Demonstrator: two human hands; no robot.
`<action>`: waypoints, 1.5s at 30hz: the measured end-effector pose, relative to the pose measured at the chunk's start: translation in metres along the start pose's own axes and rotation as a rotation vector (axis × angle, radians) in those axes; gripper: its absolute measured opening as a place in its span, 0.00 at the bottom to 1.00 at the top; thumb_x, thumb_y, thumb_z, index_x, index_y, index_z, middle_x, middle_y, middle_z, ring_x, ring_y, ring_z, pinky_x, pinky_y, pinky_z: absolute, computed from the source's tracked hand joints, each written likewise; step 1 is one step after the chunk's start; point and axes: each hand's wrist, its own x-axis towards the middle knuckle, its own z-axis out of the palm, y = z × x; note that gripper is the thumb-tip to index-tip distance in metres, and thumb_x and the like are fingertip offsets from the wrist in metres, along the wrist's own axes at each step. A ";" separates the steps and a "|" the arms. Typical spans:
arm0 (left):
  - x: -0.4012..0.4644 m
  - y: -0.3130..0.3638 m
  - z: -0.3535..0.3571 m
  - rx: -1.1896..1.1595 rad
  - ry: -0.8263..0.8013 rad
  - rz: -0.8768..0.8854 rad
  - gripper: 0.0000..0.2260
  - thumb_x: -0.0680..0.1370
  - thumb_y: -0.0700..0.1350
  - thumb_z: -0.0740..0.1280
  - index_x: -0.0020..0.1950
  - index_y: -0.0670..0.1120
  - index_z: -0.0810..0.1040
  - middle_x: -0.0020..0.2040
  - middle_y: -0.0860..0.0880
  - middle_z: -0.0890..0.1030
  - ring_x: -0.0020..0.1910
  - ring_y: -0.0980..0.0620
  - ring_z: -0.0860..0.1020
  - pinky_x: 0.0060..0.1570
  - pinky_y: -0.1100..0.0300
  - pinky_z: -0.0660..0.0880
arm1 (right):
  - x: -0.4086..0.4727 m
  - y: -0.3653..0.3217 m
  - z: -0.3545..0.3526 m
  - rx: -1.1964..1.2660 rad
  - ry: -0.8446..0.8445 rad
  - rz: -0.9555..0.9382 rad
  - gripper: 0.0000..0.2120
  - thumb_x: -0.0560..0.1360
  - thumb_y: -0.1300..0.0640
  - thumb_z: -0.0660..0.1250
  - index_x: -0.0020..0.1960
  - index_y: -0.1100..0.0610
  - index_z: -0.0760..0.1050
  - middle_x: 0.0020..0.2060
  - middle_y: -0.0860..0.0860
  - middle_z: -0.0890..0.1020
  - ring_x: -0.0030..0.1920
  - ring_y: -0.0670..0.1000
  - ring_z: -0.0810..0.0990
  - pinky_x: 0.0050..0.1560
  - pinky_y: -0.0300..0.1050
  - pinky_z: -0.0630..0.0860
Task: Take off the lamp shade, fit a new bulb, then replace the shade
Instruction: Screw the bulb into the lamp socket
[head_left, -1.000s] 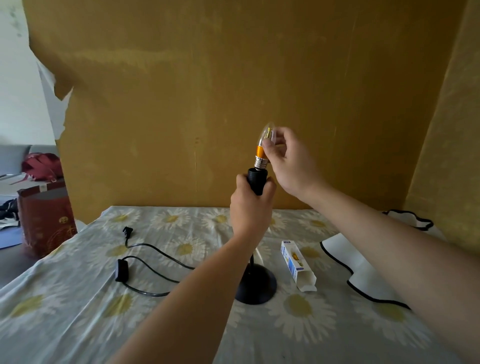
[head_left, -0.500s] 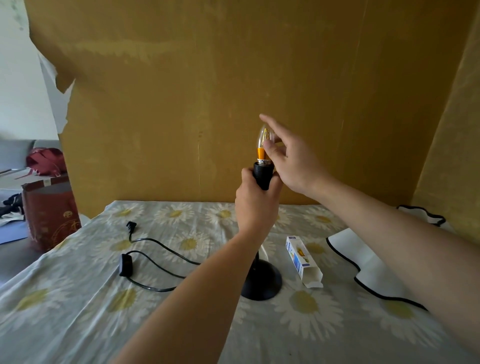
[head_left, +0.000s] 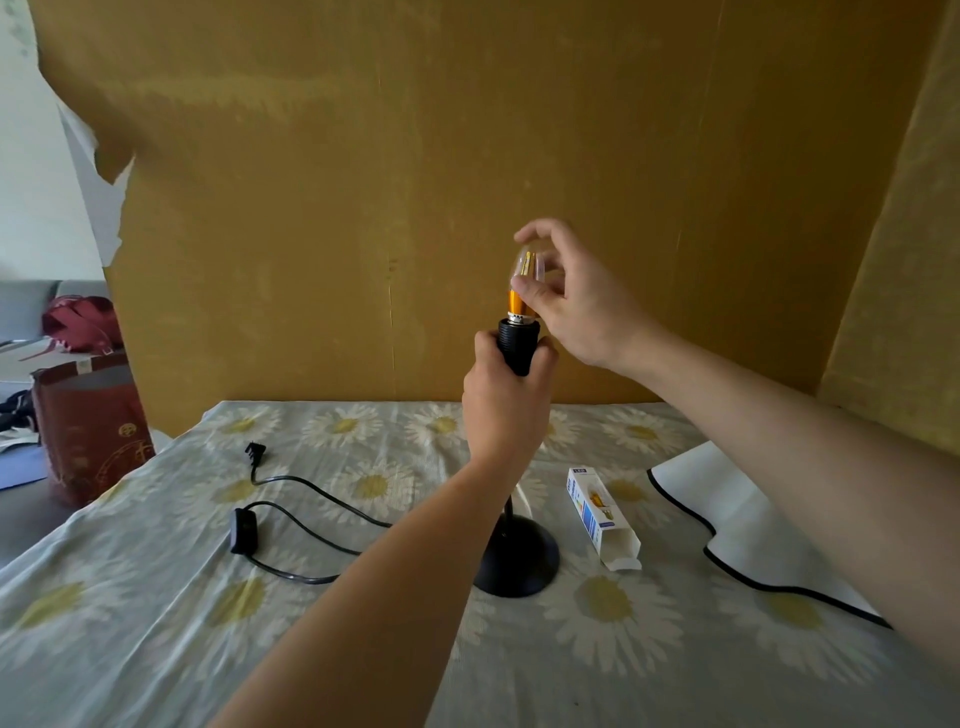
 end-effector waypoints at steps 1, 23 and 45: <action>0.000 0.000 0.000 0.001 0.001 -0.001 0.13 0.75 0.56 0.69 0.45 0.49 0.69 0.34 0.54 0.77 0.27 0.56 0.71 0.29 0.57 0.70 | 0.000 0.000 0.000 -0.001 0.010 -0.002 0.16 0.81 0.58 0.68 0.67 0.54 0.70 0.51 0.60 0.79 0.48 0.61 0.83 0.55 0.60 0.79; -0.001 0.001 0.001 0.017 -0.007 0.010 0.13 0.76 0.57 0.69 0.44 0.53 0.67 0.34 0.54 0.77 0.28 0.57 0.72 0.30 0.57 0.68 | 0.000 -0.001 -0.002 -0.132 -0.056 -0.076 0.15 0.84 0.51 0.60 0.71 0.49 0.72 0.51 0.55 0.81 0.53 0.54 0.83 0.62 0.58 0.76; -0.001 0.001 0.000 0.032 -0.004 0.007 0.12 0.75 0.57 0.68 0.46 0.51 0.69 0.33 0.54 0.77 0.28 0.56 0.72 0.29 0.58 0.68 | 0.002 -0.004 -0.008 -0.123 -0.118 -0.037 0.17 0.85 0.59 0.58 0.72 0.49 0.71 0.54 0.60 0.82 0.56 0.58 0.82 0.64 0.57 0.76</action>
